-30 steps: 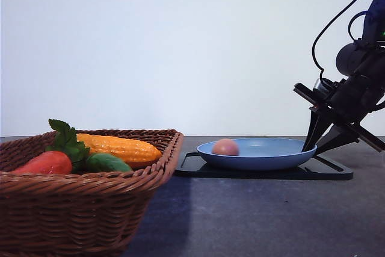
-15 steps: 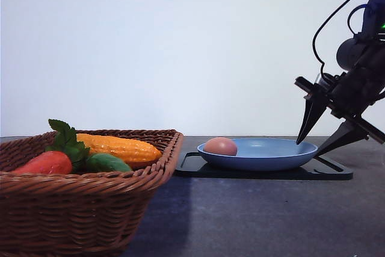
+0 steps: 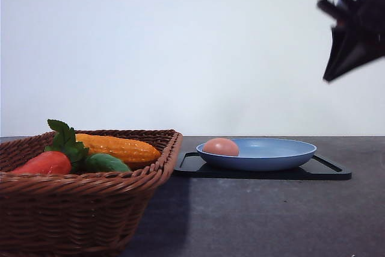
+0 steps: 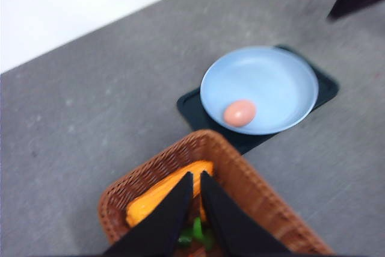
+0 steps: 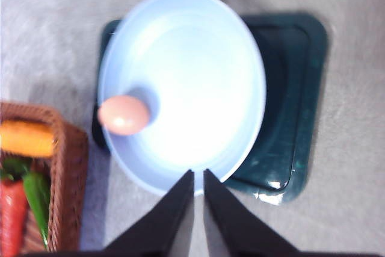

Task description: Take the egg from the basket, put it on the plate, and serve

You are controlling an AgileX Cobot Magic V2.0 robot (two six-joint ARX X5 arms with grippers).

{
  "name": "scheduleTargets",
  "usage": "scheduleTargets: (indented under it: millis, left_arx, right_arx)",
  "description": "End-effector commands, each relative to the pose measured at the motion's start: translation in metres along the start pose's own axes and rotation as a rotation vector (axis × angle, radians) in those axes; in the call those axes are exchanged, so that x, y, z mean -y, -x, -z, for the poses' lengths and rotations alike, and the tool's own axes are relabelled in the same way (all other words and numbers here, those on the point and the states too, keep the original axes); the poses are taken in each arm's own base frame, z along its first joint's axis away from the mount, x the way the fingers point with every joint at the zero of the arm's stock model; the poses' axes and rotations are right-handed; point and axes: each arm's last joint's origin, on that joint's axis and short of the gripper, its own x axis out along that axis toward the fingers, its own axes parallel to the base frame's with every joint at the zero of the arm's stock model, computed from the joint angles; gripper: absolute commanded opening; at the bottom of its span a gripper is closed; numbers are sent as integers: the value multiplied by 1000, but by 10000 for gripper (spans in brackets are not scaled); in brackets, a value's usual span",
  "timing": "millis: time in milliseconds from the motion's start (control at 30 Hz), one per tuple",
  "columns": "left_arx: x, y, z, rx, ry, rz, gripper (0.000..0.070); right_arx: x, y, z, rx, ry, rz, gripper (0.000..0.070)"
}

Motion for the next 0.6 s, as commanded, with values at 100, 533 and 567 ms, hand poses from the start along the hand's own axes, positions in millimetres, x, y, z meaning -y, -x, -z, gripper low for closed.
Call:
scheduleTargets:
  millis: [100, 533, 567]
  left_arx:
    - [-13, -20, -2, -78, -37, -83, 0]
    - [-72, -34, 39, -128, 186, -156, 0]
    - [-71, -34, 43, -107, 192, -149, 0]
  right_arx:
    - [-51, 33, 15, 77, 182, 85, 0]
    - [-125, 72, 94, 271, 483, 179, 0]
    - [-125, 71, 100, 291, 500, 168, 0]
